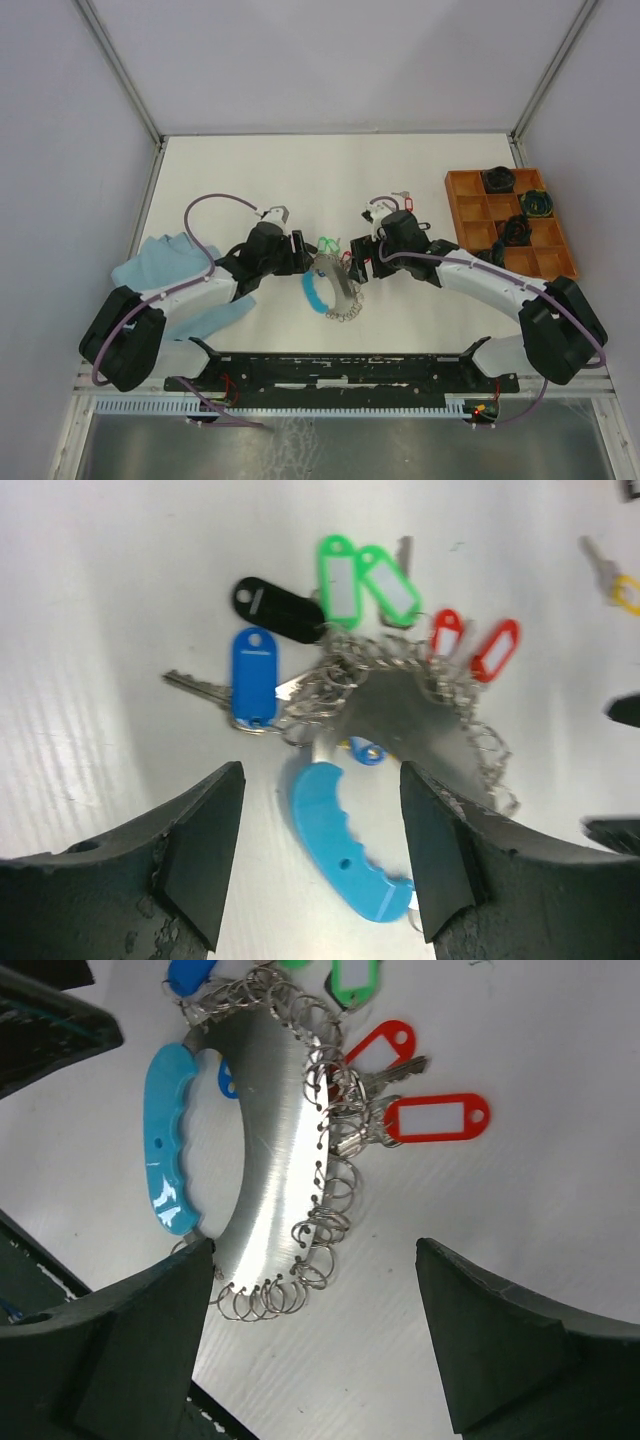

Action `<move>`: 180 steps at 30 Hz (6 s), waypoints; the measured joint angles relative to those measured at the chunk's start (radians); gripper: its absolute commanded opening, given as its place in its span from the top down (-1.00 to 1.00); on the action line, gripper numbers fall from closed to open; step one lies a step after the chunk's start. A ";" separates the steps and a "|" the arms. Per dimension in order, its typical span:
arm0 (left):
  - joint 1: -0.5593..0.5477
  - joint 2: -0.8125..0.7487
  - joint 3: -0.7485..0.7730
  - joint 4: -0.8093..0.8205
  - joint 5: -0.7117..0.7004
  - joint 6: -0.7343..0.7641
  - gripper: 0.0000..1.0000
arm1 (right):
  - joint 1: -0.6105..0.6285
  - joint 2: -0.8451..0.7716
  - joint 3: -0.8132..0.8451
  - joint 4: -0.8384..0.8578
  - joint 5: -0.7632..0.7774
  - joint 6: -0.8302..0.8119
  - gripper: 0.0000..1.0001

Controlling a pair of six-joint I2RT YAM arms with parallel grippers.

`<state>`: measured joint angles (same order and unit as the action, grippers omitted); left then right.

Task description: Put the keys on the keyring

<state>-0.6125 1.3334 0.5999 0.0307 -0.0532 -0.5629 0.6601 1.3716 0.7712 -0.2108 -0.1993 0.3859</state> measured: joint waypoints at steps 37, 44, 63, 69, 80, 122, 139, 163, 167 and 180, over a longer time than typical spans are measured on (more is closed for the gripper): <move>-0.097 0.254 -0.116 0.500 0.240 -0.485 -0.44 | -0.031 0.179 -0.194 0.459 -0.222 0.222 -0.43; -0.097 0.294 -0.128 0.595 0.243 -0.525 -0.41 | -0.001 0.200 -0.200 0.518 -0.232 0.270 -0.41; -0.089 0.212 -0.239 0.701 0.242 -0.558 0.36 | 0.014 0.193 -0.207 0.547 -0.234 0.306 -0.41; -0.089 0.211 -0.259 0.749 0.244 -0.558 0.60 | 0.014 0.186 -0.207 0.549 -0.236 0.309 -0.41; -0.063 0.145 -0.282 0.762 0.244 -0.484 0.95 | 0.014 0.093 -0.204 0.447 -0.214 0.243 -0.56; -0.048 0.279 -0.105 0.502 0.361 -0.339 -0.25 | 0.040 0.229 -0.187 0.548 -0.211 0.325 -0.39; -0.035 0.307 -0.195 0.677 0.396 -0.406 0.10 | 0.040 0.233 -0.196 0.562 -0.201 0.348 -0.27; -0.033 0.307 -0.280 0.801 0.369 -0.473 0.67 | 0.037 0.283 -0.198 0.651 -0.205 0.361 -0.09; -0.033 0.309 -0.280 0.785 0.369 -0.460 0.94 | 0.036 0.280 -0.197 0.649 -0.199 0.354 -0.11; -0.051 0.137 -0.216 0.567 0.354 -0.255 0.95 | 0.050 0.077 -0.197 0.474 -0.123 0.205 -0.62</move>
<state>-0.6636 1.4708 0.3843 0.5980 0.3004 -0.8181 0.7097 1.4483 0.5739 0.2634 -0.3222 0.5911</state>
